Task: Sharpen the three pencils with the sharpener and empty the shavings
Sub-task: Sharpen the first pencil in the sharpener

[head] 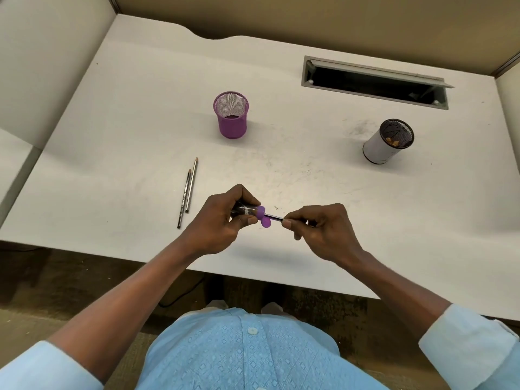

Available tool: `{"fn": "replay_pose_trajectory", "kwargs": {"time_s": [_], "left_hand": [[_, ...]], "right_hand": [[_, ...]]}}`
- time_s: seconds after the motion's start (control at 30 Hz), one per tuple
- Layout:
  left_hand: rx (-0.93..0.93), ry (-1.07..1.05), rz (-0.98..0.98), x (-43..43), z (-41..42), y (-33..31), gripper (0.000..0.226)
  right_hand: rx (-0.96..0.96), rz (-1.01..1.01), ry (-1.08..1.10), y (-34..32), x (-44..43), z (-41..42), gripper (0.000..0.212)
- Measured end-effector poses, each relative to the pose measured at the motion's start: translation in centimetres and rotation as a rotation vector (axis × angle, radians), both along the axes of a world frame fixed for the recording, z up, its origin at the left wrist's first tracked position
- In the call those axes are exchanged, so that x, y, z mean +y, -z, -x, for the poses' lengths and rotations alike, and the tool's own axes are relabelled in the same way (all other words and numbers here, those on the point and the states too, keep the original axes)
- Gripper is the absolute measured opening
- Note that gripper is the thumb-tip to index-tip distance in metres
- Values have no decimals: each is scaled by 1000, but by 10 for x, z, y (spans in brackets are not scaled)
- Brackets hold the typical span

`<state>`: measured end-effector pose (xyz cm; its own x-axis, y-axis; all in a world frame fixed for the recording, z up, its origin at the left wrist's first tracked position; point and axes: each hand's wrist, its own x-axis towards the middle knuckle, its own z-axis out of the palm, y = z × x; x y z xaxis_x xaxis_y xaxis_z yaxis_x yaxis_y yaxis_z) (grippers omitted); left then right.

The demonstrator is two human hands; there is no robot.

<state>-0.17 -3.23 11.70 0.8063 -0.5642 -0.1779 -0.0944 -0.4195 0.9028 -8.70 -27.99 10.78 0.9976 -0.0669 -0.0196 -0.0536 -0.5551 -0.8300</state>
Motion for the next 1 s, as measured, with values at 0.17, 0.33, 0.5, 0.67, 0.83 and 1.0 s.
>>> {"fn": "replay_pose_trajectory", "kwargs": {"time_s": [0.17,0.33,0.5,0.67,0.83,1.0], "left_hand": [[-26,53,6,3,6,4,23],[-20,29,0,3,5,6,23],[25,16,-26,5,2,5,20],[60,-13,3,2,-1,4,18],[35,-19,28,-2,-3,2,19],[-76,26,23,0,-9,-2,23]], "right_hand": [[865,-490,-13,-33,-17,-26,19],[754,-506,-45,-29,-15,-21,14],[301,-216,16,-9,-8,-7,18],[-390,246,-104,11,-7,2,9],[-502,477,-140,13,-10,-1,13],[343,-231,-11,-15,-4,-15,16]]}}
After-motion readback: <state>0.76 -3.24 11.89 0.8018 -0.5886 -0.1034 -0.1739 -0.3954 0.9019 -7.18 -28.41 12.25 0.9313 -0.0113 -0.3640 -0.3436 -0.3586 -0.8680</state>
